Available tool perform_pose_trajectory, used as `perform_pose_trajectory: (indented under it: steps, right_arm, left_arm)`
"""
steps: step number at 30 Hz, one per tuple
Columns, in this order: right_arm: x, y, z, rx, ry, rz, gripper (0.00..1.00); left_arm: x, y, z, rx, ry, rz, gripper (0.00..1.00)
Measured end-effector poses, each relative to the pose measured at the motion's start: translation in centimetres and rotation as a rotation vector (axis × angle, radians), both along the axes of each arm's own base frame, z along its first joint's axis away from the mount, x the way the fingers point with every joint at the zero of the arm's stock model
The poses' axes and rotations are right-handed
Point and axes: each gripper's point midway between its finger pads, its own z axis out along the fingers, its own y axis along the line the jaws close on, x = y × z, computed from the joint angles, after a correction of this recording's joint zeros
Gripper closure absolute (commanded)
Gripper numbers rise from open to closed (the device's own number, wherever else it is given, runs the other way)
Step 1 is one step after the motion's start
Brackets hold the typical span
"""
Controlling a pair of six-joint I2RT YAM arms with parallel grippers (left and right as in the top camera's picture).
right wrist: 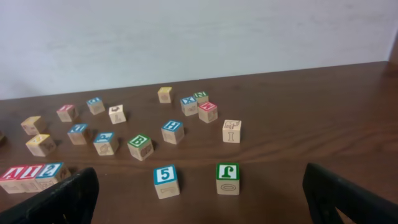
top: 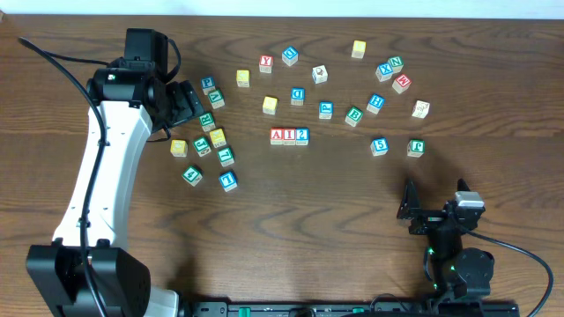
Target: Spell out AI2
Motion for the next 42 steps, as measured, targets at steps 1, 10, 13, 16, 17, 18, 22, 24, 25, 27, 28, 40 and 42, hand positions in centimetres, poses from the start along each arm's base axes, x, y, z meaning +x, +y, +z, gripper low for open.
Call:
perform_pose_trajectory:
  steps: [1,10,13,16,17,18,22,24,25,27,28,40,42]
  right_arm:
    - [0.0,0.0,0.0,0.0,0.0,0.0,0.01]
    - [0.0,0.0,0.0,0.0,0.0,0.0,0.01]
    - [0.0,0.0,0.0,0.0,0.0,0.0,0.01]
    - [0.0,0.0,0.0,0.0,0.0,0.0,0.01]
    - [0.0,0.0,0.0,0.0,0.0,0.0,0.01]
    - [0.0,0.0,0.0,0.0,0.0,0.0,0.01]
    - [0.0,0.0,0.0,0.0,0.0,0.0,0.01]
    - [0.0,0.0,0.0,0.0,0.0,0.0,0.01]
    - [0.0,0.0,0.0,0.0,0.0,0.0,0.01]
    - [0.0,0.0,0.0,0.0,0.0,0.0,0.01]
    - [0.0,0.0,0.0,0.0,0.0,0.0,0.01]
    - [0.0,0.0,0.0,0.0,0.0,0.001,0.01]
    - [0.0,0.0,0.0,0.001,0.0,0.002,0.01]
  left_arm:
    - [0.0,0.0,0.0,0.0,0.0,0.0,0.02]
    - [0.0,0.0,0.0,0.0,0.0,0.0,0.02]
    - [0.0,0.0,0.0,0.0,0.0,0.0,0.02]
    - [0.0,0.0,0.0,0.0,0.0,0.0,0.02]
    - [0.0,0.0,0.0,0.001,0.0,-0.001,0.02]
    - [0.0,0.1,0.0,0.005,0.001,-0.003,0.02]
    - [0.0,0.7,0.1,0.044,0.001,-0.008,0.02]
    - [0.0,0.8,0.1,0.056,0.002,-0.009,0.02]
    - [0.0,0.9,0.1,0.059,0.002,-0.01,0.02]
    - [-0.1,1.0,0.2,0.063,0.003,-0.009,0.02]
    - [-0.2,1.0,0.3,0.065,0.0,-0.009,0.02]
    - [-1.2,1.4,10.5,0.066,-0.593,0.01,0.02]
    - [-2.4,1.4,10.8,0.072,-0.667,0.004,0.02]
